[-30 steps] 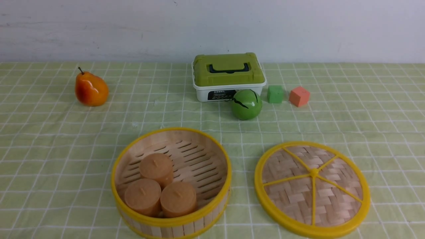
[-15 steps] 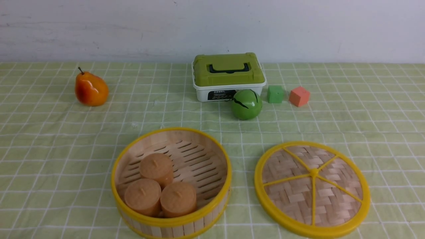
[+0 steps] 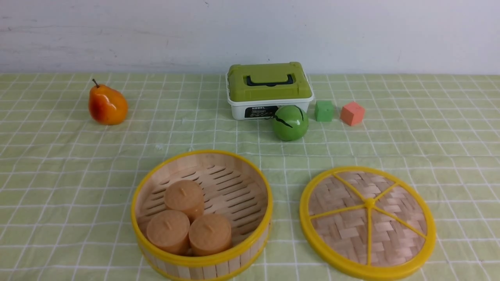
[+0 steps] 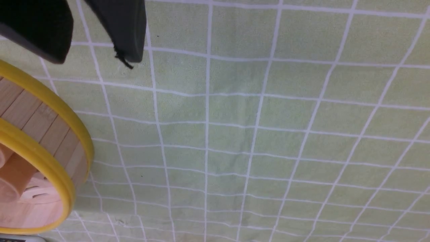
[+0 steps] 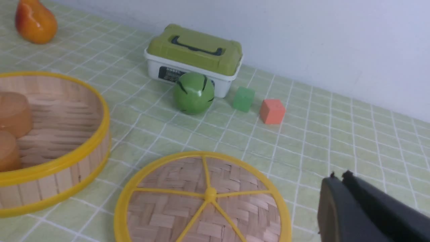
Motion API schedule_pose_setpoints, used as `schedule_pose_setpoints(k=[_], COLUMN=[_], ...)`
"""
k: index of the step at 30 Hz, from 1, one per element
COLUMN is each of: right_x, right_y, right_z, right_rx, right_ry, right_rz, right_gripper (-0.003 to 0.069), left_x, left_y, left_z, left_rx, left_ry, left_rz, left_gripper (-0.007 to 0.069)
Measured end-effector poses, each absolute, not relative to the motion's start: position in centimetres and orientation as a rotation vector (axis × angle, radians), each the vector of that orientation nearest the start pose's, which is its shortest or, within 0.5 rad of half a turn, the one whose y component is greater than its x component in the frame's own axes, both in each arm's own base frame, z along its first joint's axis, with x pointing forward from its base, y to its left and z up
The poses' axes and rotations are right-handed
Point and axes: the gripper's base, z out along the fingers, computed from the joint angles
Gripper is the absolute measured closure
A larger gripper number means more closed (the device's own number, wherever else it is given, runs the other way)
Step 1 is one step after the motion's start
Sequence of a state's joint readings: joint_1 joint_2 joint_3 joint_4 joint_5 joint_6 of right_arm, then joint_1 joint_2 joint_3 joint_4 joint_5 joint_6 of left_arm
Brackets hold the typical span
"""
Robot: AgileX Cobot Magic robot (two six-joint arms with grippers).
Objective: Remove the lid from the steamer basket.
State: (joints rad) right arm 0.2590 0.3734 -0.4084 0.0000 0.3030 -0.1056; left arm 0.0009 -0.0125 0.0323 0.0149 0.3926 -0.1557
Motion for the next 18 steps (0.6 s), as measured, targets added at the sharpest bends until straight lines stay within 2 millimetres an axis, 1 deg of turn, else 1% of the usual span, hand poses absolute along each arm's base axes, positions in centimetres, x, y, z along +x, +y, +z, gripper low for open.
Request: schedule_pose_setpoints(k=[1, 2, 3, 5, 6, 8, 9, 11, 13, 18], right_x=[8.0, 8.0, 7.3, 6.9, 6.4, 6.1, 6.0, 5.6, 5.6, 5.4], right_y=[2.0, 1.9, 1.4, 1.1, 0.6, 0.3, 0.2, -0.1, -0.2, -0.3], right_z=[28.6, 28.0, 26.5, 25.2, 23.3, 21.8, 21.6, 19.6, 18.5, 17.6], right_rx=[-0.287, -0.277, -0.211, -0.160, -0.075, 0.000, 0.008, 0.081, 0.103, 0.130], right_ry=[1.712, 1.718, 1.712, 1.718, 1.731, 1.732, 1.732, 1.726, 1.740, 1.819], right_rz=[0.108, 0.103, 0.096, 0.094, 0.075, 0.068, 0.068, 0.066, 0.055, 0.035], right_gripper=[0.0670, 0.0669, 0.0668, 0.0667, 0.0666, 0.0664, 0.0664, 0.0659, 0.0659, 0.0656], left_x=[5.2, 5.2, 5.2, 5.2, 5.2, 5.2, 5.2, 5.2, 5.2, 5.2], left_y=[0.1, 0.1, 0.1, 0.1, 0.1, 0.1, 0.1, 0.1, 0.1, 0.1], left_z=[16.8, 16.8, 16.8, 16.8, 16.8, 16.8, 16.8, 16.8, 16.8, 16.8], left_rx=[-0.139, -0.139, -0.139, -0.139, -0.139, -0.139, -0.139, -0.139, -0.139, -0.139], left_ry=[1.892, 1.892, 1.892, 1.892, 1.892, 1.892, 1.892, 1.892, 1.892, 1.892], left_rz=[-0.091, -0.091, -0.091, -0.091, -0.091, -0.091, -0.091, -0.091, -0.091, -0.091], left_gripper=[0.0386, 0.0386, 0.0386, 0.0386, 0.0386, 0.0386, 0.0386, 0.0386, 0.0386, 0.0386])
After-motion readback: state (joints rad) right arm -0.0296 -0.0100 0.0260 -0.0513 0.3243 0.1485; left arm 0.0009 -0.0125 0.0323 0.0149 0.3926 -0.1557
